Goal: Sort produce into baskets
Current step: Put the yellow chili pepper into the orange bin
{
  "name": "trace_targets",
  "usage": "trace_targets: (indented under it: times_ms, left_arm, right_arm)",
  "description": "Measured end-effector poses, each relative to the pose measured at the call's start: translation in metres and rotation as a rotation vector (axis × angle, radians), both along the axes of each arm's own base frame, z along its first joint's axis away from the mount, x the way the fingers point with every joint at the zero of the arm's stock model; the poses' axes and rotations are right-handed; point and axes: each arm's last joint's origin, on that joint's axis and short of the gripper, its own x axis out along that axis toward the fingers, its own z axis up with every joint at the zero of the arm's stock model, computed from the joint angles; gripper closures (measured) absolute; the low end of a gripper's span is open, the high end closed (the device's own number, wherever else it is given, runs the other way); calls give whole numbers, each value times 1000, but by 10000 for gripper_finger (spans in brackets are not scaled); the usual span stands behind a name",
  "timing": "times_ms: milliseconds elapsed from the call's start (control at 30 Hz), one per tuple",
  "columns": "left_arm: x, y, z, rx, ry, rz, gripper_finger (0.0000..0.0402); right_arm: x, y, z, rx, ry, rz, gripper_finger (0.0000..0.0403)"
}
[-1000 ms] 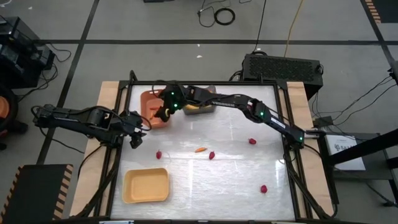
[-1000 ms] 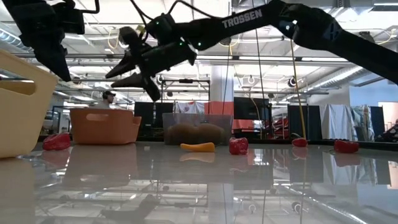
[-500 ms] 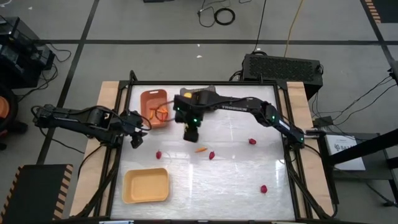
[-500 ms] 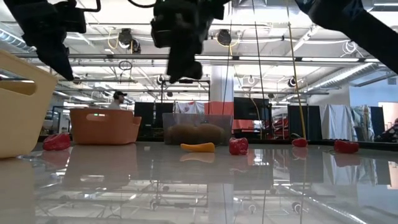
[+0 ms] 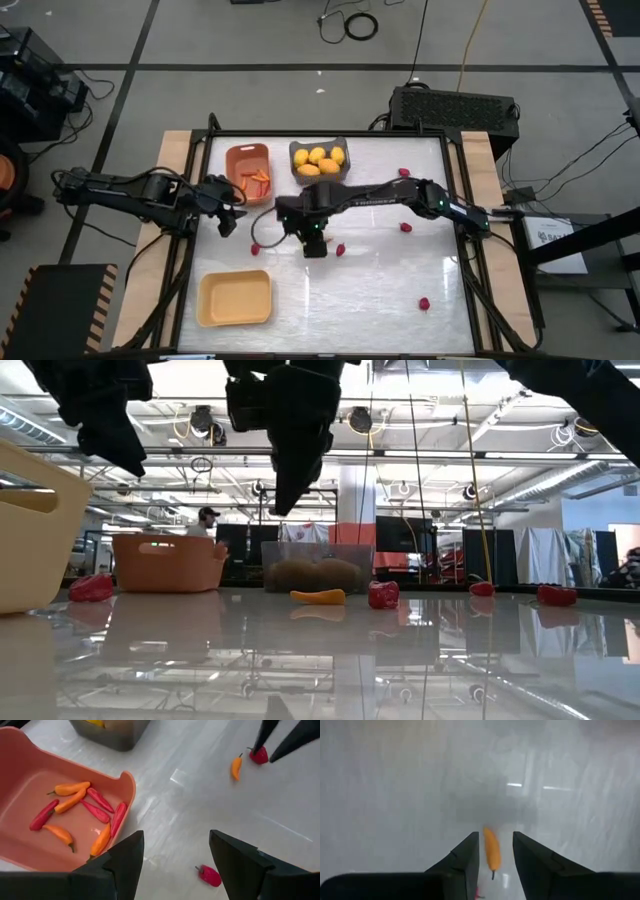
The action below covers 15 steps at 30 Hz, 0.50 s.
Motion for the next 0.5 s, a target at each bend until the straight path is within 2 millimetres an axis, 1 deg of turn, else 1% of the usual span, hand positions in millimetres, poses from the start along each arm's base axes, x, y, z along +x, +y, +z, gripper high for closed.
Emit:
trace_targets:
  times_ms: [100,233,333,500]
  left_arm:
    - [1,0,-1,-11,2,13,169]
    - [3,0,-2,-14,12,19,169]
    - [4,0,-3,-13,21,19,169]
    - [6,-1,-4,-12,35,19,169]
  right_arm:
    - [0,5,-9,-14,9,25,292]
    - [-3,5,-26,-20,61,24,292]
    - [-2,8,-37,-23,49,29,292]
    - [-5,15,-56,-41,80,34,292]
